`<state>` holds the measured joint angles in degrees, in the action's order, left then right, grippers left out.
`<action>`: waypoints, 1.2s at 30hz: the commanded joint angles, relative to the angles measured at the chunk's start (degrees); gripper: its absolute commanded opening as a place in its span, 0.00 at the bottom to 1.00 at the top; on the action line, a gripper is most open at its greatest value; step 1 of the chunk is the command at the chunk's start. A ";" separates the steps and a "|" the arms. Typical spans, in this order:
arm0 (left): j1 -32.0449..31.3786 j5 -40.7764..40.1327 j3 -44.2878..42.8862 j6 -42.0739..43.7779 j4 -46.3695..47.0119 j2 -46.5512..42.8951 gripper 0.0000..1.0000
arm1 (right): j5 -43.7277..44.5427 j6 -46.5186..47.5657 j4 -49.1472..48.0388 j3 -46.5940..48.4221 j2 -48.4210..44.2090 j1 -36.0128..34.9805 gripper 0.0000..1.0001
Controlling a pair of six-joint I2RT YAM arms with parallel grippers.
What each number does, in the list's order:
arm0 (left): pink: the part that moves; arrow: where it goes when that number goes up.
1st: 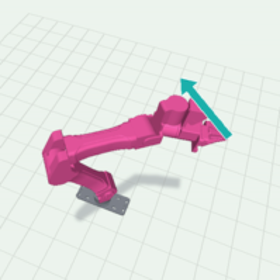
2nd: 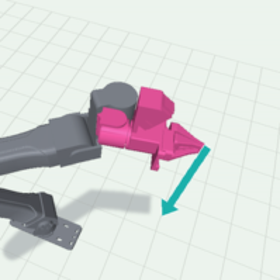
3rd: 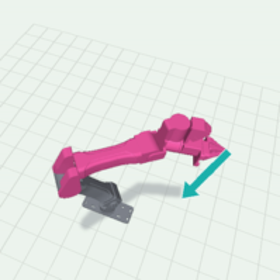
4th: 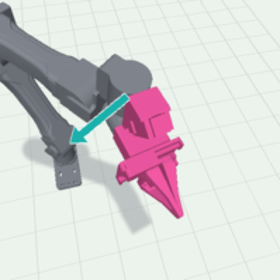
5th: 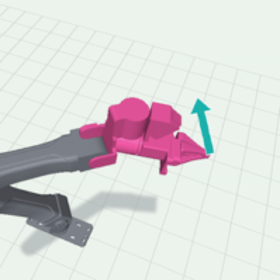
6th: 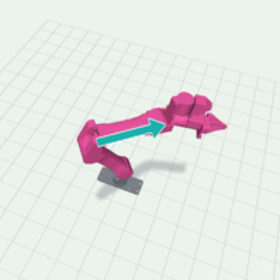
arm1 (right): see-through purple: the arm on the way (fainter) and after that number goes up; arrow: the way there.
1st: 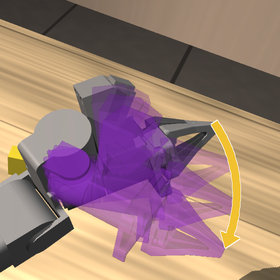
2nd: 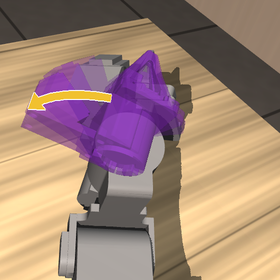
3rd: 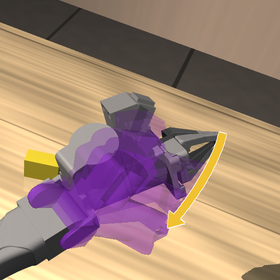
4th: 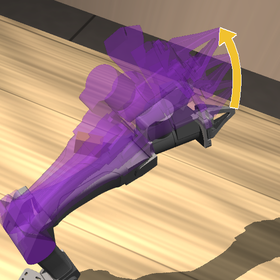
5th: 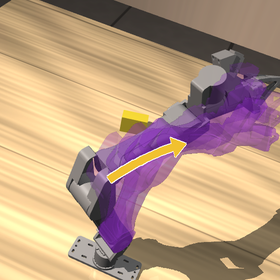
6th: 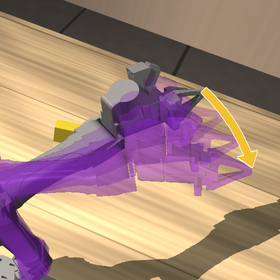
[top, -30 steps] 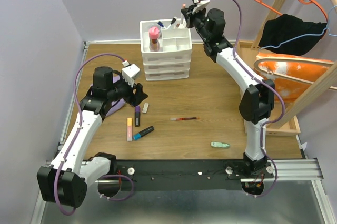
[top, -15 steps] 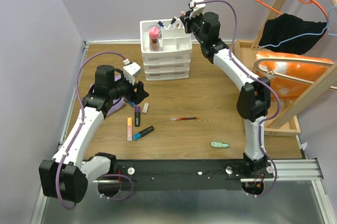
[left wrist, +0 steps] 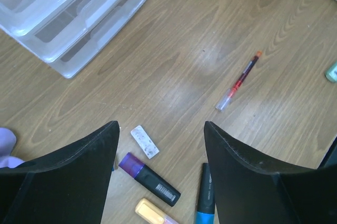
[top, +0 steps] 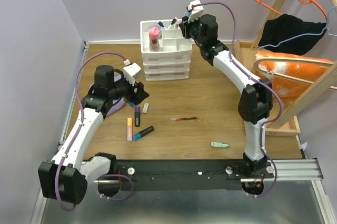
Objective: Sort the stationery into containers
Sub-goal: Place the pen in the storage box, then pick up the pen from the center of the board.
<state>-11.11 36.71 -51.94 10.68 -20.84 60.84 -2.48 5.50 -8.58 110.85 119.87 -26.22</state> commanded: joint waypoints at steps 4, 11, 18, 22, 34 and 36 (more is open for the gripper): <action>-7.93 2.93 -3.24 12.69 -8.33 -1.43 0.76 | 2.13 -2.86 7.70 -5.37 -15.43 -1.29 0.42; -18.22 1.09 -2.99 15.86 -8.61 1.29 0.76 | 3.89 -3.04 13.49 -17.05 -31.42 -1.38 0.44; -24.65 -5.41 -1.93 17.01 -7.20 7.88 0.69 | 3.63 2.48 19.54 -32.70 -47.42 -1.29 0.44; -25.18 -7.52 -0.80 15.26 -5.01 9.56 0.67 | -9.84 11.70 29.29 -39.21 -53.41 -1.38 0.43; -15.62 -7.71 6.49 11.56 -9.83 -2.47 0.69 | -29.61 35.54 47.78 -48.62 -43.07 -10.42 0.71; -11.41 -7.70 7.29 11.38 -11.41 -5.28 0.69 | -28.55 36.95 47.34 -47.92 -37.82 -13.06 0.76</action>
<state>-29.04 29.95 -46.94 23.66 -28.49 60.60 -29.47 34.02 35.09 63.33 74.24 -33.54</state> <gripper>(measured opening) 0.688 0.694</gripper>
